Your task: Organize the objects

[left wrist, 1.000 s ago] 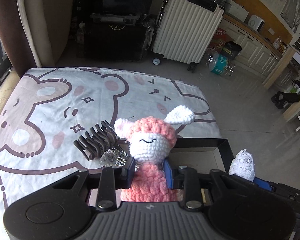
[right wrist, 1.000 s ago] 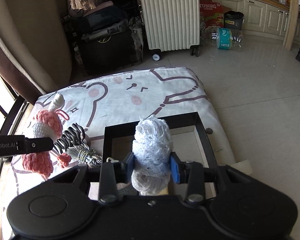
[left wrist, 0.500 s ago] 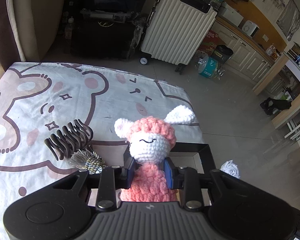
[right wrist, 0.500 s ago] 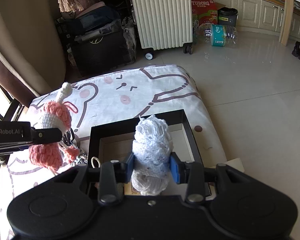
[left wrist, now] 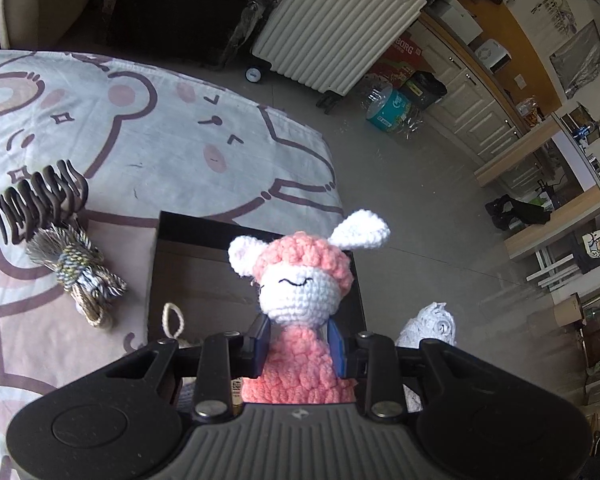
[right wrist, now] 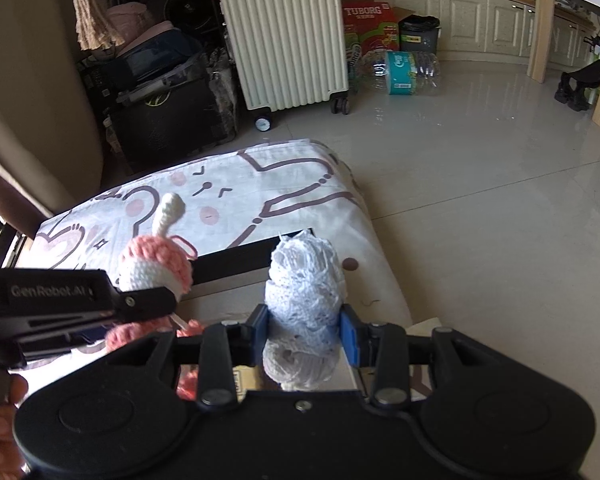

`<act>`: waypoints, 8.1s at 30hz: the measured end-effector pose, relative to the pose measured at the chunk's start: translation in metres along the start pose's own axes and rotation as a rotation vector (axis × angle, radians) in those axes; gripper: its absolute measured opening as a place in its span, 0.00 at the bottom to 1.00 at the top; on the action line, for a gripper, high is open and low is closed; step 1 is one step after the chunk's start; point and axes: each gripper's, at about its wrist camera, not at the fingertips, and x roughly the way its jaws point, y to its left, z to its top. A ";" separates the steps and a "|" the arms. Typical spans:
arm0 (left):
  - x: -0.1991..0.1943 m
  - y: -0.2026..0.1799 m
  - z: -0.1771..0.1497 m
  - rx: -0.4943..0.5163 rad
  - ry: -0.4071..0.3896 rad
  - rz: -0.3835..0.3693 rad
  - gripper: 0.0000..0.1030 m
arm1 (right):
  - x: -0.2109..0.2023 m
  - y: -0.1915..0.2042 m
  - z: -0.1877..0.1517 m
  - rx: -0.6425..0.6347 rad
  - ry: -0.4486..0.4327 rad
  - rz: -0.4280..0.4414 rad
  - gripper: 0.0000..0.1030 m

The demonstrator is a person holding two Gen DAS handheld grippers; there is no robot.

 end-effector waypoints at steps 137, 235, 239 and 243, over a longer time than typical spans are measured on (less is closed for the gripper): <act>-0.065 0.021 -0.004 0.373 -0.030 0.324 1.00 | -0.032 0.028 -0.011 -0.079 0.009 -0.105 0.84; -0.128 0.178 0.031 0.195 -0.128 0.514 1.00 | 0.023 0.161 -0.019 -0.213 0.017 0.064 1.00; -0.130 0.176 0.032 0.209 -0.160 0.513 1.00 | 0.022 0.166 -0.020 -0.226 -0.001 0.083 1.00; -0.128 0.173 0.034 0.203 -0.168 0.498 1.00 | 0.020 0.169 -0.020 -0.234 -0.015 0.103 1.00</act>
